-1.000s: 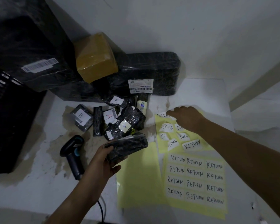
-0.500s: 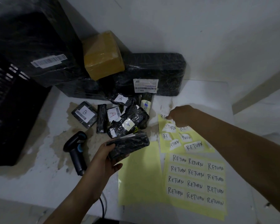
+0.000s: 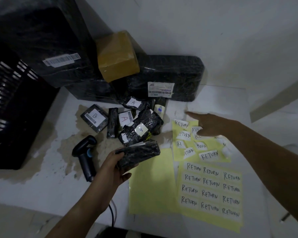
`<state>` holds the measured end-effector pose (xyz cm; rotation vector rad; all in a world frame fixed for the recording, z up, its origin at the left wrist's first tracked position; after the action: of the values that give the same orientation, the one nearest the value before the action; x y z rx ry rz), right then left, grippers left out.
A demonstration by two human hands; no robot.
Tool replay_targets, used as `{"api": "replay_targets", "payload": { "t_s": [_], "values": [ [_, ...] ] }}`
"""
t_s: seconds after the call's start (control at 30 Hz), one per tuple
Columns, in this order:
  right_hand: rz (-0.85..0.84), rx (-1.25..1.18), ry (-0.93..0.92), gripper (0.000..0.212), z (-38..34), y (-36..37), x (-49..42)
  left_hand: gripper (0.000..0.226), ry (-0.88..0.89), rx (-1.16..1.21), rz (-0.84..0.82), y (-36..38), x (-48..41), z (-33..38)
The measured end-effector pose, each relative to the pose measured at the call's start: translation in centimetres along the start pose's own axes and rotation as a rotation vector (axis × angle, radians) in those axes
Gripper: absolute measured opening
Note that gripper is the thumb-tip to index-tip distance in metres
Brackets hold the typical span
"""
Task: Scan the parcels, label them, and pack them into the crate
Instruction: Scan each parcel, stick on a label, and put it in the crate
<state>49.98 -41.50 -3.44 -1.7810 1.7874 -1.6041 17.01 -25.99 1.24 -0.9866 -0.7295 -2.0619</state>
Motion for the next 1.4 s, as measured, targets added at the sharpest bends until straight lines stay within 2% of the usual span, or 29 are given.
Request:
{"api": "replay_targets", "payload": {
  "t_s": [0.07,0.1,0.2,0.27,0.37,0.5,0.57,0.7,0.77,0.87,1.1,1.3,1.4],
  "values": [
    [0.119,-0.099,0.005,0.091,0.2,-0.1,0.9,0.036,0.006,-0.012,-0.014,0.1,0.3,0.0],
    [0.2,-0.157,0.007,0.079,0.1,-0.3,1.5,0.035,0.006,-0.014,-0.02,0.2,0.4,0.1],
    [0.434,-0.276,-0.009,0.019,-1.7,-0.8,4.2,0.037,0.008,-0.015,-0.031,0.5,0.6,0.7],
    [0.533,-0.337,-0.046,0.008,-4.3,-1.1,6.3,0.039,0.018,-0.006,-0.048,0.7,0.7,1.2],
    [0.618,-0.487,-0.115,0.009,-9.5,-1.3,9.2,0.039,0.06,0.029,-0.079,0.7,1.7,2.1],
    [0.67,-0.533,-0.214,0.013,-16.7,-1.2,12.1,0.026,0.146,0.056,-0.101,0.1,3.2,3.5],
    [0.679,-0.511,-0.254,0.014,-20.2,-0.9,13.0,0.028,0.189,0.008,-0.103,-0.6,3.9,4.2],
    [0.723,-0.402,-0.301,0.003,-26.3,-0.1,13.6,0.025,0.249,-0.143,-0.16,-2.5,6.2,5.6],
    [0.733,-0.353,-0.324,0.007,-28.8,0.3,13.7,0.024,0.27,-0.205,-0.205,-3.9,7.1,6.0],
    [0.769,-0.294,-0.326,0.007,-31.7,0.6,13.9,0.028,0.275,-0.299,-0.252,-6.1,8.2,6.4],
    [0.959,-0.126,-0.317,0.012,-35.9,1.2,14.1,0.031,0.188,-0.178,-0.295,-10.0,9.2,8.5],
    [1.062,-0.045,-0.326,0.01,-39.5,2.2,12.7,0.033,0.334,-0.283,-0.274,-12.0,10.4,10.0],
    [1.067,-0.015,-0.324,0.012,-40.6,2.4,12.0,0.024,0.382,-0.346,-0.275,-12.6,10.9,10.6]
  ]
}}
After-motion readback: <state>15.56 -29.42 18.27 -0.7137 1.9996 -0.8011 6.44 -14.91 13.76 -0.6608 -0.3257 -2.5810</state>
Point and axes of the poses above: each hand's wrist, its own x-axis away from the middle knuckle, its own y-axis out of the palm, z = x × y, the point moved 3 cm from there along -x, towards the middle knuckle, and after that the axes turned 9 degrees about -y, right-handed, at the moved point
